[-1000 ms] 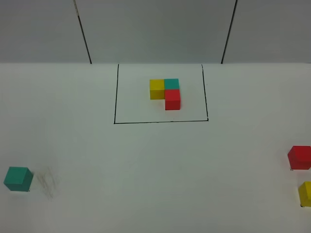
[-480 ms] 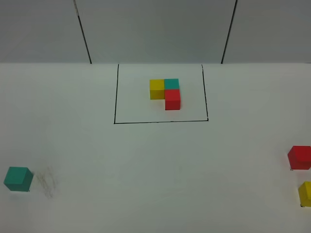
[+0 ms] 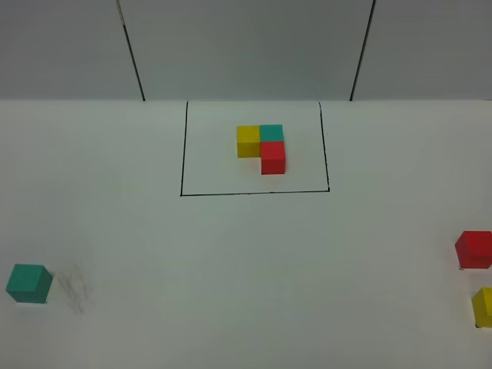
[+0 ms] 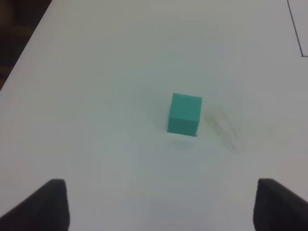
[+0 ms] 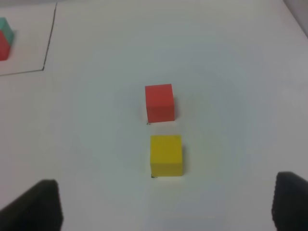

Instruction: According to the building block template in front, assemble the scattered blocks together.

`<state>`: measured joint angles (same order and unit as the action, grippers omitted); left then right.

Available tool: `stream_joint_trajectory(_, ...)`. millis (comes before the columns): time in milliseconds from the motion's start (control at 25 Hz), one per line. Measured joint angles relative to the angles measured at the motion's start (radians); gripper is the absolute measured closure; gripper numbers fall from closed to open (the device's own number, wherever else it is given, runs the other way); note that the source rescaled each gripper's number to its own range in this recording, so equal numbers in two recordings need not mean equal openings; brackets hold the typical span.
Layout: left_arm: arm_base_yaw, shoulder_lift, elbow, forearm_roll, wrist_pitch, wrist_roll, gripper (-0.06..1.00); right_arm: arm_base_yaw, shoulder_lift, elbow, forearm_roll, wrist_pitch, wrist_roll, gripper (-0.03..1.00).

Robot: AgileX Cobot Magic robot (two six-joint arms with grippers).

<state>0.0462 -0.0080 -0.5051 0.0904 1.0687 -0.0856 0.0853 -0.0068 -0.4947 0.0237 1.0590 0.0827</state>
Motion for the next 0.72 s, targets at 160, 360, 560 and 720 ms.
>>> stream_joint_trajectory(160, 0.0, 0.0, 0.0, 0.0, 0.0, 0.0, 0.22, 0.0, 0.0, 0.0, 0.0, 0.0, 0.0, 0.1)
stream_joint_trajectory(360, 0.0, 0.0, 0.0, 0.0, 0.0, 0.0, 0.22, 0.0, 0.0, 0.0, 0.0, 0.0, 0.0, 0.1)
stream_joint_trajectory(560, 0.0, 0.0, 0.0, 0.0, 0.0, 0.0, 0.22, 0.0, 0.0, 0.0, 0.0, 0.0, 0.0, 0.1)
stream_joint_trajectory(720, 0.0, 0.007, 0.0, 0.0, 0.0, -0.002, 0.22, 0.0, 0.0, 0.0, 0.0, 0.0, 0.0, 0.1)
